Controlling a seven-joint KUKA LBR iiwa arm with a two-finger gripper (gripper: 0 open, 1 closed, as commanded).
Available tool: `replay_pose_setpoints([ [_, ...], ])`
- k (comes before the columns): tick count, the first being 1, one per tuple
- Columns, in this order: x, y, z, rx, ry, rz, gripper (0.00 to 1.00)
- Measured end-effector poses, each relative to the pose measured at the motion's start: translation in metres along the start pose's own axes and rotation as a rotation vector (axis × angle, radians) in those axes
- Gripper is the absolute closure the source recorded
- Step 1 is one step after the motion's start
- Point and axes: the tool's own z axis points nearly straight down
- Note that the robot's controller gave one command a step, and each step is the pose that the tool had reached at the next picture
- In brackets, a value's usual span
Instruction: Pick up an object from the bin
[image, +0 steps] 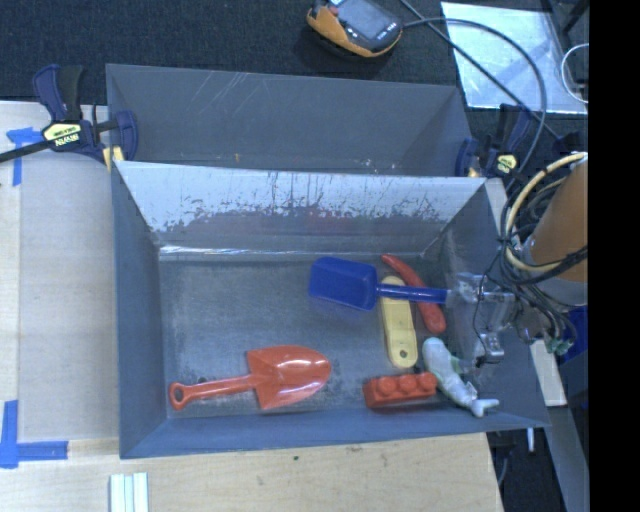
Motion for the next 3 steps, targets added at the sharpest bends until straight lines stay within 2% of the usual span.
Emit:
replay_pose_setpoints([
  [1,-0.002,0.001,-0.004,0.002,-0.008,-0.005,0.00],
  [2,0.016,0.018,0.092,0.002,-0.005,-0.118,0.00],
  [3,0.018,0.025,0.042,0.003,-0.012,-0.182,0.00],
])
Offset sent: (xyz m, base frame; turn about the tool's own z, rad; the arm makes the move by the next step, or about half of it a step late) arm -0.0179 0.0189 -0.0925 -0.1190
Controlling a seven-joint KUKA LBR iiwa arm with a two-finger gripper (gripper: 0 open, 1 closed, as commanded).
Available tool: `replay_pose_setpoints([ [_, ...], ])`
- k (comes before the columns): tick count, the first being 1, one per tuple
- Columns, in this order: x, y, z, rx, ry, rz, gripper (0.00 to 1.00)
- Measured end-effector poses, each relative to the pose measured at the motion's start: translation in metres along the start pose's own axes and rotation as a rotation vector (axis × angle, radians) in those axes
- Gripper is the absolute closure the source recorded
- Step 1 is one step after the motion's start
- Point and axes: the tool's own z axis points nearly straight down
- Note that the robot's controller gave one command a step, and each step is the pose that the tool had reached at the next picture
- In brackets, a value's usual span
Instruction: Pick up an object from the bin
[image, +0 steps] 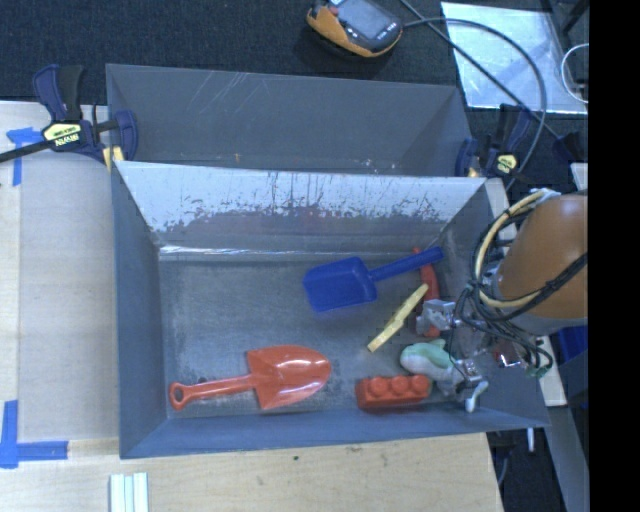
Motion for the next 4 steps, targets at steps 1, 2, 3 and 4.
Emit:
replay_pose_setpoints([
  [1,-0.0010,-0.0068,0.0498,-0.001,0.004,0.062,0.00],
  [2,0.0011,-0.0075,0.0498,-0.001,0.001,0.030,0.00],
  [3,-0.0016,-0.0073,0.0498,0.000,0.000,0.061,1.00],
  [4,-0.0016,-0.0072,0.0498,0.000,0.000,0.061,1.00],
])
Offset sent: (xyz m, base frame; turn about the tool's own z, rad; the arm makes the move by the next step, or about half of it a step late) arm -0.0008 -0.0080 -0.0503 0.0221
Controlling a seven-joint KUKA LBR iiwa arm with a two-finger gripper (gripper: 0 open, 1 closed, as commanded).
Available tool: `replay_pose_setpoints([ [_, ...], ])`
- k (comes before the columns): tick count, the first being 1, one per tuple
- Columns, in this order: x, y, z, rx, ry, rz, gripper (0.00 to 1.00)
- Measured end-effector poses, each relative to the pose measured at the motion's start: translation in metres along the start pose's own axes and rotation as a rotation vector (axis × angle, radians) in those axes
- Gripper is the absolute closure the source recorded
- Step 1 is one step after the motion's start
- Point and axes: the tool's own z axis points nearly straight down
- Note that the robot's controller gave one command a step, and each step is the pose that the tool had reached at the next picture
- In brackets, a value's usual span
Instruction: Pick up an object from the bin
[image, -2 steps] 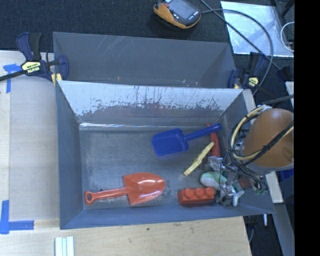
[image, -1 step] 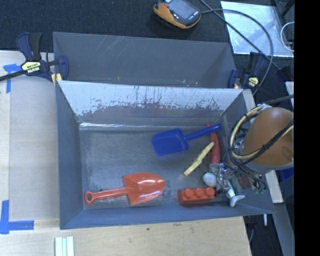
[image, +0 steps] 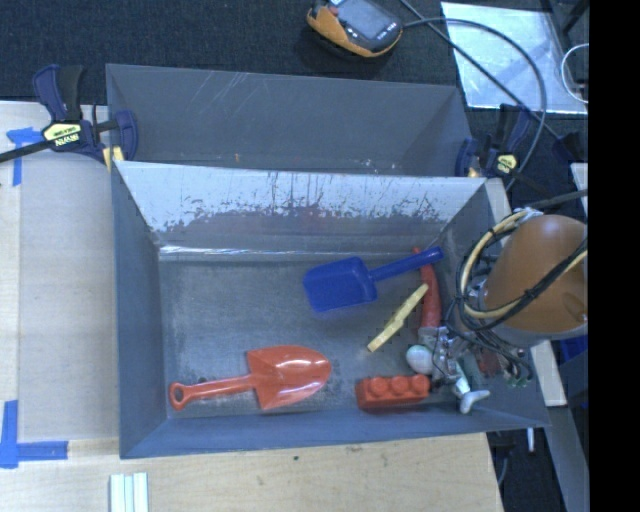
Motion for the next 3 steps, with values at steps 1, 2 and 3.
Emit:
replay_pose_setpoints([
  [1,0.001,0.000,-0.004,-0.001,0.002,0.000,1.00],
  [2,0.002,0.001,-0.017,-0.003,0.006,-0.001,1.00],
  [3,0.002,0.001,-0.039,-0.003,0.008,-0.001,1.00],
])
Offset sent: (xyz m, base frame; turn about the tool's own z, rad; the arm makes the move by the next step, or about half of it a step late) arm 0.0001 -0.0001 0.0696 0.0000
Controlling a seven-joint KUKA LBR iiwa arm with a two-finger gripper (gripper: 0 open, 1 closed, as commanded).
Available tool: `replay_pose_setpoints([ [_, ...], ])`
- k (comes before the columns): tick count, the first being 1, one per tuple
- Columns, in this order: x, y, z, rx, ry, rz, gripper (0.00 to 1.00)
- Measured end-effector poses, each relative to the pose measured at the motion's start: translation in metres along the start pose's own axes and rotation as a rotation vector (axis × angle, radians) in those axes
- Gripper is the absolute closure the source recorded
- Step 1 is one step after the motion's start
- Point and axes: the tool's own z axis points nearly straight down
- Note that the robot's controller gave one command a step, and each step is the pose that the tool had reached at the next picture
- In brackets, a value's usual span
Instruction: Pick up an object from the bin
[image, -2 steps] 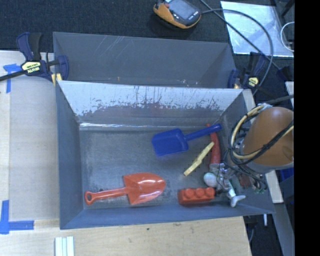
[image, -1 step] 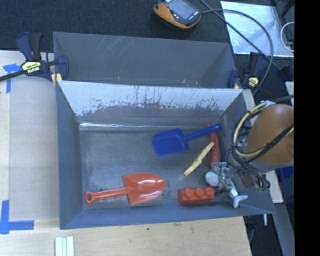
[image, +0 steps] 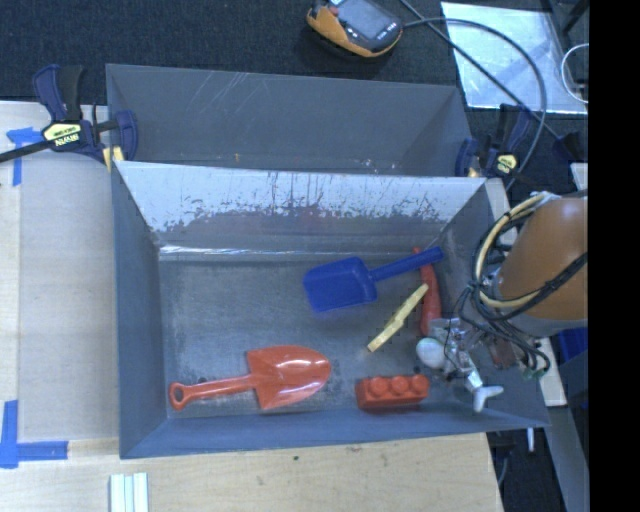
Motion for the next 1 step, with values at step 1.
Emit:
replay_pose_setpoints([
  [1,-0.0015,-0.0006,-0.0223,0.003,-0.006,0.000,1.00],
])
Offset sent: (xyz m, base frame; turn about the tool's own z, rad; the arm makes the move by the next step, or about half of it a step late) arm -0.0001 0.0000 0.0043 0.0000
